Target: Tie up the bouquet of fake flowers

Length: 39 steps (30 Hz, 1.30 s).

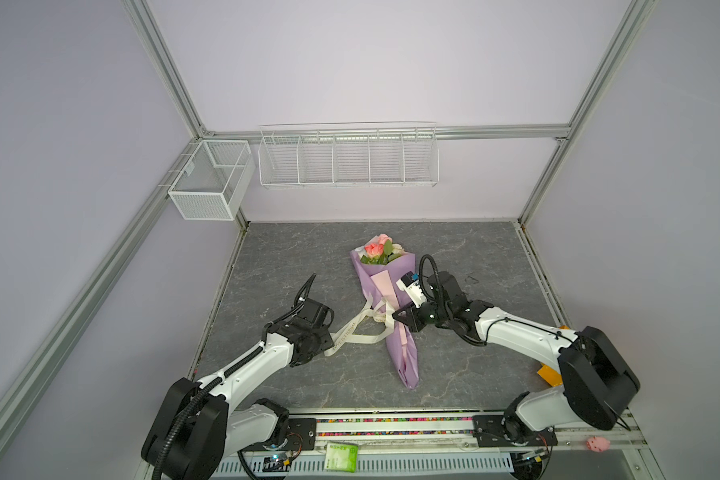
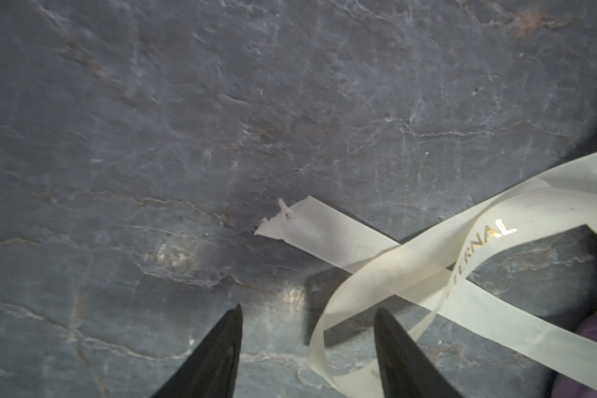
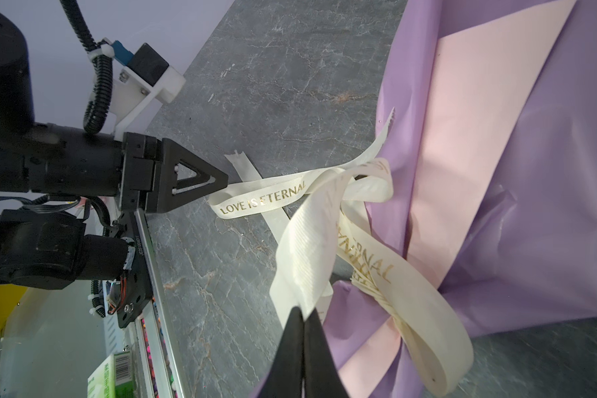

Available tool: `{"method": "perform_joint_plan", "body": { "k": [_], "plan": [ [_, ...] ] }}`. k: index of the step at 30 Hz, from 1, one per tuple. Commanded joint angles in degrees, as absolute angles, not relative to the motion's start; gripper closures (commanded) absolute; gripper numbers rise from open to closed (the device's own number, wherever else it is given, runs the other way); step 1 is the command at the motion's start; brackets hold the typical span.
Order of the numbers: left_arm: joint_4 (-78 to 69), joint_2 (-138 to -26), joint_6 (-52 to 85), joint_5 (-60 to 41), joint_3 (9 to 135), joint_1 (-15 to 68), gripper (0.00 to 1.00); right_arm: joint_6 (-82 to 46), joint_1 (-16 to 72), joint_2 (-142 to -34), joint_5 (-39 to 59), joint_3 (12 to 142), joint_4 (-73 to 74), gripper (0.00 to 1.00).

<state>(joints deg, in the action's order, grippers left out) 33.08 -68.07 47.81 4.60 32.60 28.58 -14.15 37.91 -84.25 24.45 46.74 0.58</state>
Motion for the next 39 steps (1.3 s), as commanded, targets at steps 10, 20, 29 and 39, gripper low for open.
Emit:
{"method": "perform_joint_plan", "body": {
  "k": [10, 20, 29, 39],
  "plan": [
    [26.1, -70.4, 49.3, -1.5, 29.8, 28.2, 0.57, -15.0, 38.5, -84.0, 22.1, 48.2, -0.9, 0.93],
    [23.7, -72.8, 48.3, -4.3, 29.1, 28.2, 0.7, -15.0, 39.1, -84.7, 20.3, 48.6, -1.0, 0.93],
    [26.2, -67.1, 45.0, -3.6, 31.5, 28.2, 1.0, -15.4, 39.0, -84.2, 18.7, 48.9, -1.2, 0.93],
    [26.9, -47.9, 38.3, -4.9, 35.9, 28.9, 1.0, -19.7, 39.0, -83.4, 13.9, 49.2, -0.9, 0.93]
  ]
}}
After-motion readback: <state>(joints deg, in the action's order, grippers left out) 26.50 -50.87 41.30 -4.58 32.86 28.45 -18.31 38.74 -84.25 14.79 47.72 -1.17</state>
